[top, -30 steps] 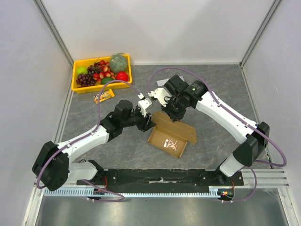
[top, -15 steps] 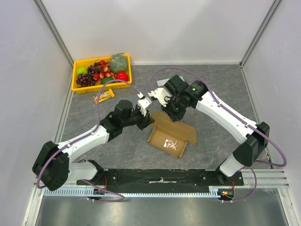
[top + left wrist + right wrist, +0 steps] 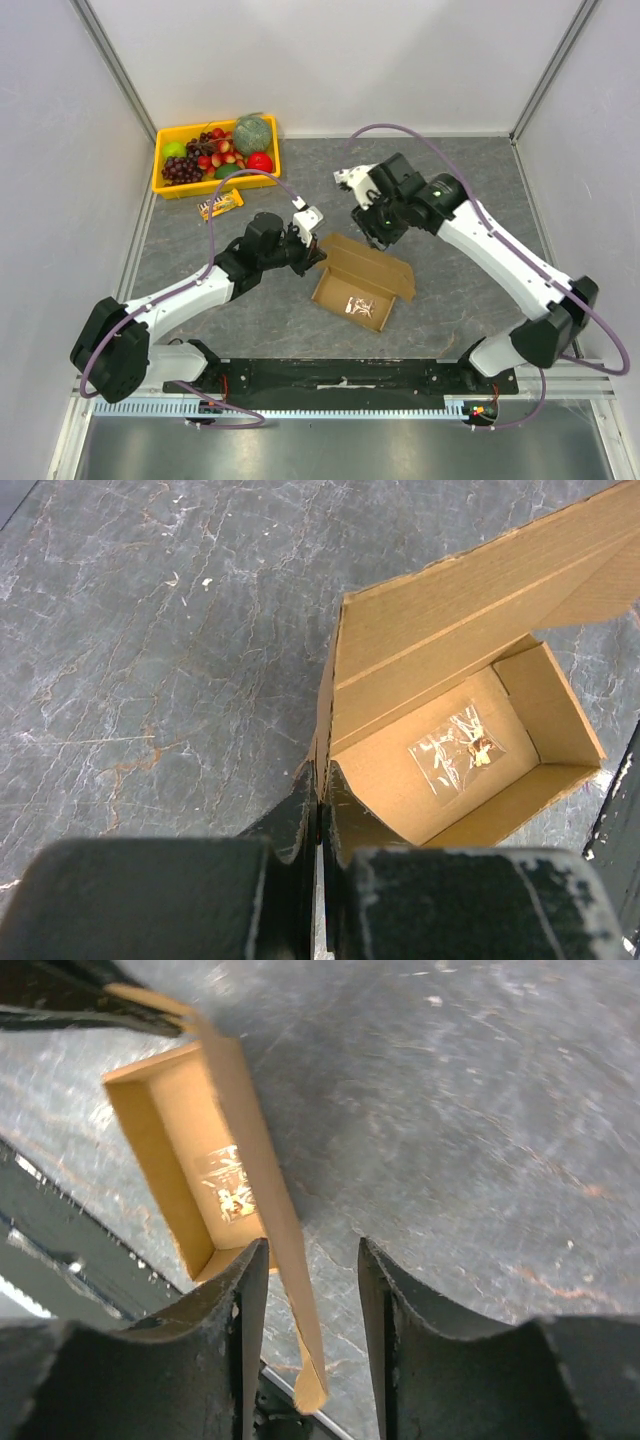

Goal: Fold the paper box

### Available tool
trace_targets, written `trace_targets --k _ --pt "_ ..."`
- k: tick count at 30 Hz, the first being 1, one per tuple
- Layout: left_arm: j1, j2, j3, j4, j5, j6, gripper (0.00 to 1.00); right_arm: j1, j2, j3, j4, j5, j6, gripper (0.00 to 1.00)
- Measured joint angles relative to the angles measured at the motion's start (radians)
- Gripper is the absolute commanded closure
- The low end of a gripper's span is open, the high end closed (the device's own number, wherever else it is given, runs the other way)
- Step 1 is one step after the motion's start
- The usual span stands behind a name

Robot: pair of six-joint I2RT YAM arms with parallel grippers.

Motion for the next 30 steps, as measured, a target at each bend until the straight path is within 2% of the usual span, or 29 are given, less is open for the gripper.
trace_targets --k 4,6,8,13,19,30 --pt "0.000 -0.002 -0.001 -0.006 -0.027 -0.014 0.98 -0.055 -0.130 -0.096 0.080 0.097 0.095 0.42" --pt "0.000 -0.005 -0.003 -0.011 -0.042 -0.024 0.98 -0.088 -0.228 -0.179 0.111 0.147 0.151 0.29" --pt "0.000 -0.010 -0.005 -0.016 -0.057 -0.033 0.98 -0.111 -0.310 -0.245 0.131 0.185 0.205 0.25" --pt "0.001 -0.020 -0.007 -0.030 -0.084 -0.057 0.98 -0.122 -0.483 -0.413 0.194 0.233 0.336 0.25" --pt "0.002 -0.042 -0.021 -0.036 -0.108 -0.078 0.98 -0.122 -0.672 -0.632 0.297 0.199 0.457 0.26" --pt "0.002 -0.080 -0.025 -0.045 -0.127 -0.089 0.98 -0.122 -0.681 -0.810 0.461 0.113 0.509 0.30"
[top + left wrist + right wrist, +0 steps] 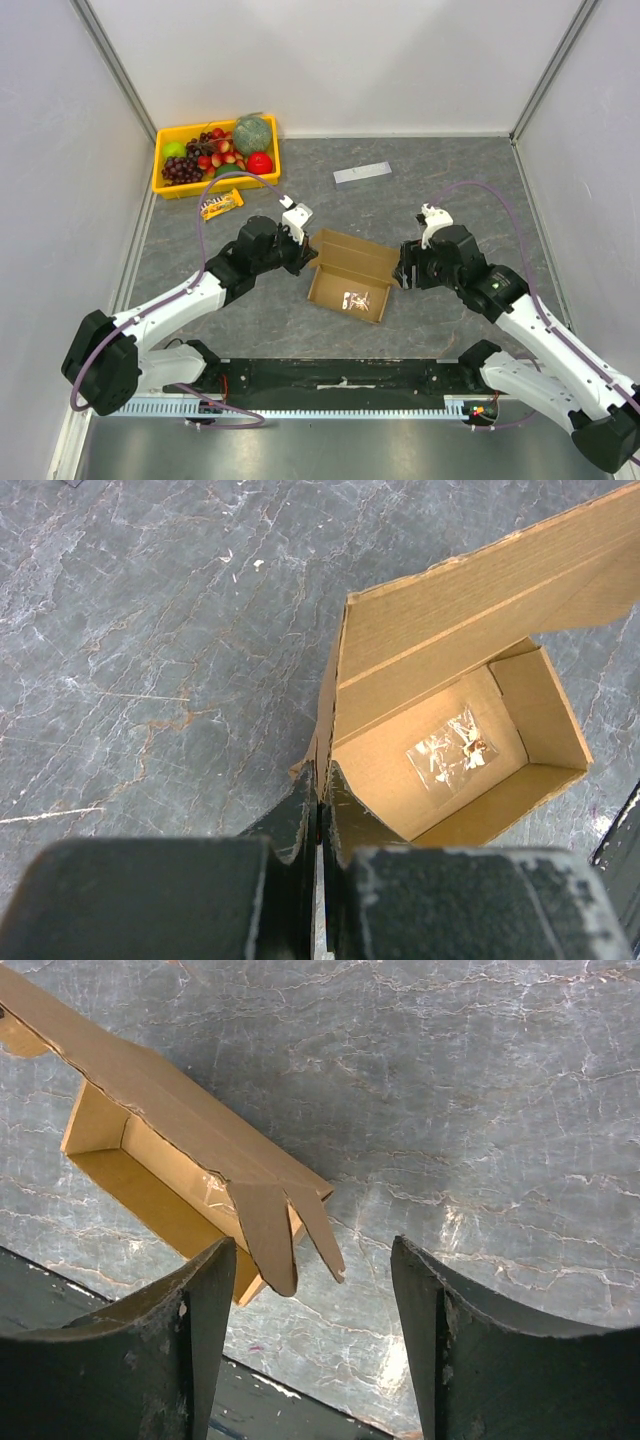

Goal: Fold the paper box

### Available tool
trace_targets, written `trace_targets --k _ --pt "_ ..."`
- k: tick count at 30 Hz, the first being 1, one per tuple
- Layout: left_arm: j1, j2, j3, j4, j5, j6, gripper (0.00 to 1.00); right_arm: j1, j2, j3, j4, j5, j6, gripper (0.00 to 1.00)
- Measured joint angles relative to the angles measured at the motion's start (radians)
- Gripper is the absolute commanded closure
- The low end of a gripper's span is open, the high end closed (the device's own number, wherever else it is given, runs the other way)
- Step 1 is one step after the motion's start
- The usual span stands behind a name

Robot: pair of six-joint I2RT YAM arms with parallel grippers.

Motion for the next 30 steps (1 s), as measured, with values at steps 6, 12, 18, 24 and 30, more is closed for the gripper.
trace_targets --k 6,12,18,24,30 --pt "0.000 0.000 -0.001 -0.001 -0.001 -0.004 0.98 0.000 0.013 -0.048 0.075 -0.008 0.002 0.34" --pt "0.000 0.009 -0.001 -0.001 -0.002 -0.018 0.98 0.000 0.051 -0.084 0.138 -0.009 0.006 0.39" --pt "0.000 0.016 -0.001 -0.003 -0.007 -0.025 0.98 0.000 0.063 -0.114 0.190 -0.016 0.020 0.54" --pt "0.000 0.027 -0.001 -0.007 -0.020 -0.039 0.98 0.000 0.068 -0.144 0.233 -0.027 0.032 0.64" --pt "0.000 0.051 -0.001 -0.017 -0.035 -0.058 0.98 0.000 0.068 -0.158 0.248 -0.031 0.038 0.73"
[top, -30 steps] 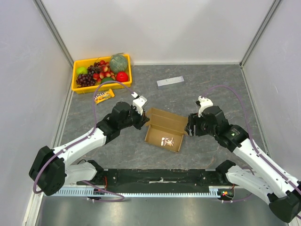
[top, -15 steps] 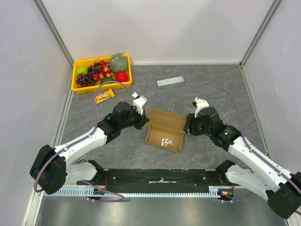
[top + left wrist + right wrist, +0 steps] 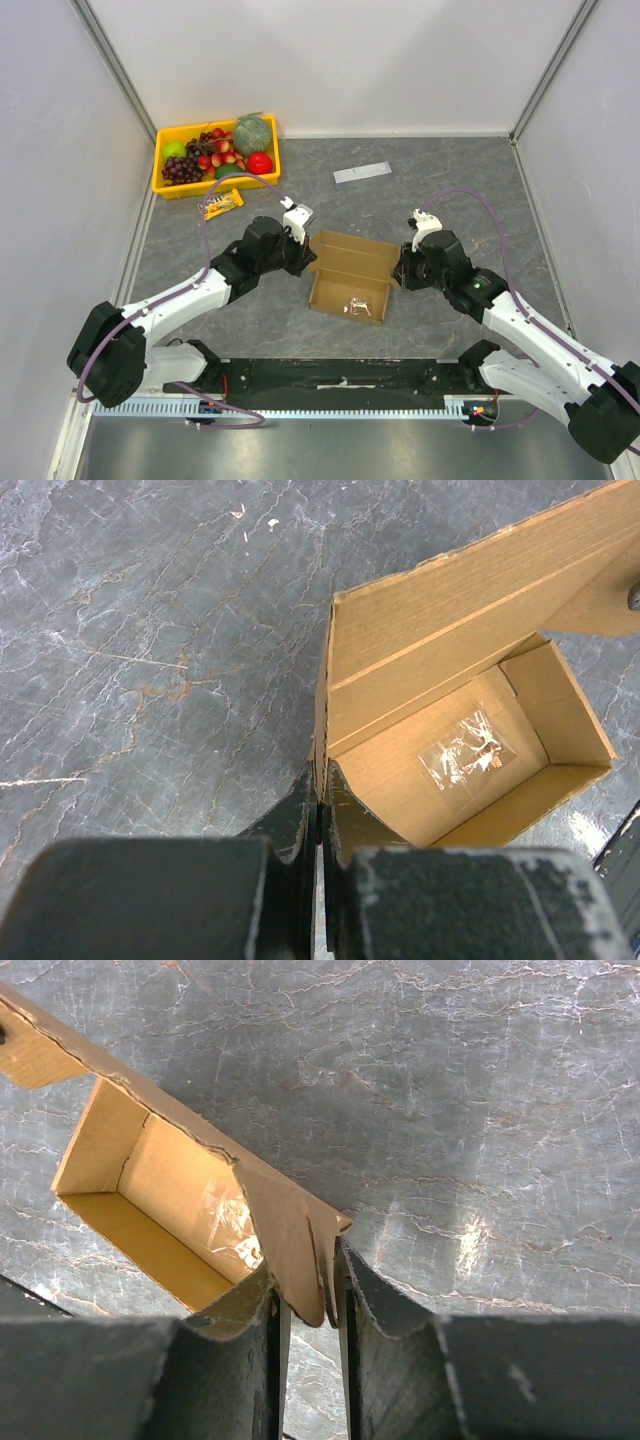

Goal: Fold the paper box

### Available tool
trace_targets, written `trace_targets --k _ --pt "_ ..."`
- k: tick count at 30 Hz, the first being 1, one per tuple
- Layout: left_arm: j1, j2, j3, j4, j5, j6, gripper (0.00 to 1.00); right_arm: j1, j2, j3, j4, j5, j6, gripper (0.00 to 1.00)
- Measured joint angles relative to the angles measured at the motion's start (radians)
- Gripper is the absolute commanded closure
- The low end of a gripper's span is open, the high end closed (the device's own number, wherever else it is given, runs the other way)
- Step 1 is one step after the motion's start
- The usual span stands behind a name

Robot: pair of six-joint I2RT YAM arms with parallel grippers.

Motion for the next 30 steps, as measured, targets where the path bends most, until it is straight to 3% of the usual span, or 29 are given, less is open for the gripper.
trace_targets --k 11,18,30 --pt "0.000 0.004 0.002 0.000 -0.024 -0.098 0.98 0.000 -0.004 -0.002 0.042 0.000 0.016 0.91" --pt "-0.017 0.004 0.006 0.002 -0.080 -0.160 0.97 0.011 -0.003 -0.011 0.070 0.026 0.025 0.93" --pt "-0.156 0.060 0.080 0.004 -0.425 -0.175 0.97 0.113 0.044 -0.013 0.160 0.222 0.027 0.96"
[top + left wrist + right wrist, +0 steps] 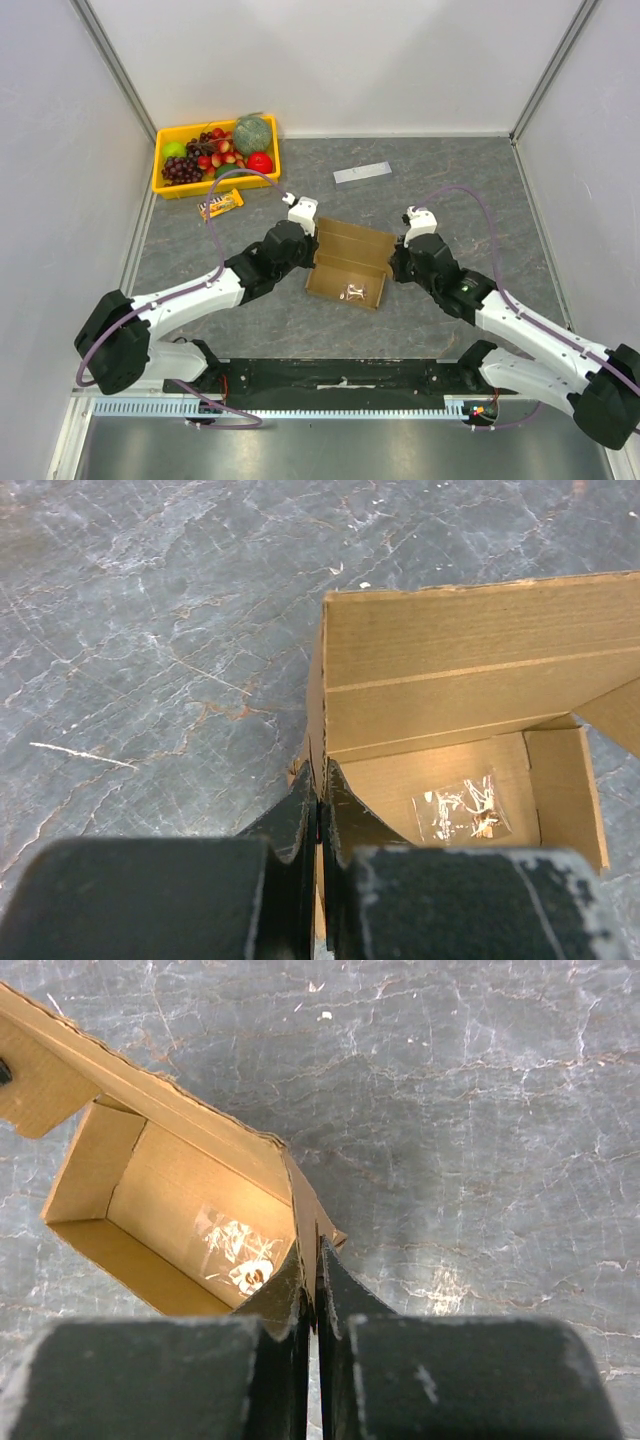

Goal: Fold the paper box

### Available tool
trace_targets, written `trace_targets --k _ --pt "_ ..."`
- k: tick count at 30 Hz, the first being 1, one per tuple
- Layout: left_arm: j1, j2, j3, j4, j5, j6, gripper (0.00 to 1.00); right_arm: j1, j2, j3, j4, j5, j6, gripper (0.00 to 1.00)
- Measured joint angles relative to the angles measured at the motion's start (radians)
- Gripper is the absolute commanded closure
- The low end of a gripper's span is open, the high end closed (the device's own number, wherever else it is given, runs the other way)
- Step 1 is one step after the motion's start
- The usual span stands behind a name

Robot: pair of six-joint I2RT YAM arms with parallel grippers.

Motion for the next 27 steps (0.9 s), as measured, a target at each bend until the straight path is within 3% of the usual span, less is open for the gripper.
trace_targets --k 12,27 --pt "-0.039 0.021 0.018 0.019 -0.170 -0.002 0.97 0.129 0.133 0.076 0.071 0.278 -0.002 0.96" --pt "-0.075 0.008 -0.067 0.125 -0.233 -0.066 0.98 0.209 0.209 0.005 0.289 0.522 0.001 0.99"
